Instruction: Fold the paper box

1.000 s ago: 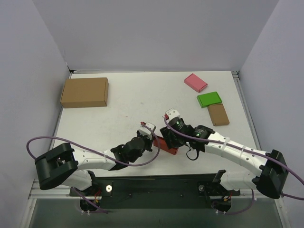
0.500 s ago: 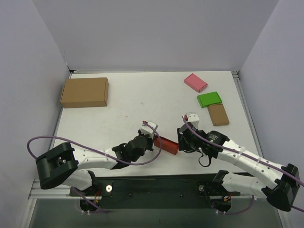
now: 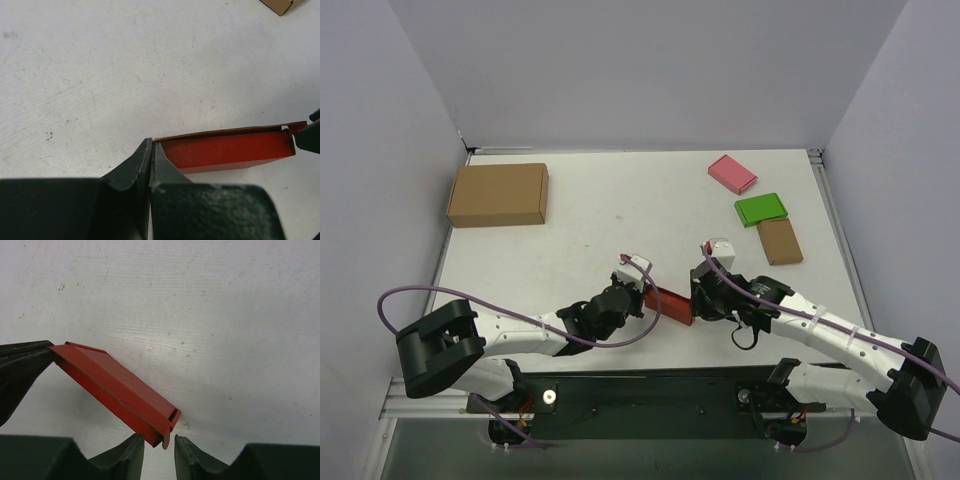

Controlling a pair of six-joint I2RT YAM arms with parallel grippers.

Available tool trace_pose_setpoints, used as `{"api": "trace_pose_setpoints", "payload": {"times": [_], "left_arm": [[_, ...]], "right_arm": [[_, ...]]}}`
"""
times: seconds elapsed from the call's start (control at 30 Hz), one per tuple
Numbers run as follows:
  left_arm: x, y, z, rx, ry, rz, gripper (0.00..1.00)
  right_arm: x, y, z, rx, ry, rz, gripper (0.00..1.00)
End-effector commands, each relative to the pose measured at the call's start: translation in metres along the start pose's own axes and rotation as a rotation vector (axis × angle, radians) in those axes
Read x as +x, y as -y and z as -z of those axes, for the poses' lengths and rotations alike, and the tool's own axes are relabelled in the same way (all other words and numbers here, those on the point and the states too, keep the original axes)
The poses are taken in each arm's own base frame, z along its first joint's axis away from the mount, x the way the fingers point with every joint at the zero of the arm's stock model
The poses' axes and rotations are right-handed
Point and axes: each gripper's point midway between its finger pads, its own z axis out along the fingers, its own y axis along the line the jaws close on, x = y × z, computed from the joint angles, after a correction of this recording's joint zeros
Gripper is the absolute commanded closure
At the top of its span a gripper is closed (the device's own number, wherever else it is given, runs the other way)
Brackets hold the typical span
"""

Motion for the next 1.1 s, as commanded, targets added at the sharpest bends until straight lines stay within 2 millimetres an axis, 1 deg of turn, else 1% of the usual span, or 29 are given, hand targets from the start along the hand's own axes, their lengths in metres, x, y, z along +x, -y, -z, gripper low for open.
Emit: {"api": "trace_pose_setpoints", "payload": {"times": [0.0,0.13,0.27,0.4,0.47,0.5,0.57,1.07], "left_arm": [[0.089,-0.025,0.022,-0.033,-0.310,-0.153,1.00],[0.087,-0.025,0.022,-0.034,-0.303,-0.151,1.00],[0.088,-0.027,0.023,-0.037,-0.309,-0.155,1.00],[0.088,-0.028,0.023,-0.045,-0.310,-0.160,1.00],[0.089,-0.027,0.024,-0.040,-0.310,-0.162,1.00],[0.088,-0.027,0.023,-0.038,-0.308,-0.163,1.00],[0.087,-0.024,0.024,-0.029,-0.303,-0.167,1.00],[0.090,-0.018,0.024,-0.029,-0.311,-0.191,1.00]], "right_arm": [[-0.001,-0.002,-0.004,0.004,-0.011,-0.019,0.71],[0.002,0.002,-0.006,0.026,-0.018,-0.020,0.74],[0.007,0.005,-0.007,0.037,-0.036,-0.012,0.78],[0.007,0.003,-0.008,0.034,-0.041,-0.016,0.90],[0.006,0.002,-0.007,0.031,-0.040,-0.019,0.94],[0.005,0.001,-0.007,0.030,-0.037,-0.021,0.97],[0.004,0.000,-0.007,0.026,-0.036,-0.025,1.00],[-0.008,-0.012,-0.008,-0.007,-0.038,-0.125,1.00]]}}
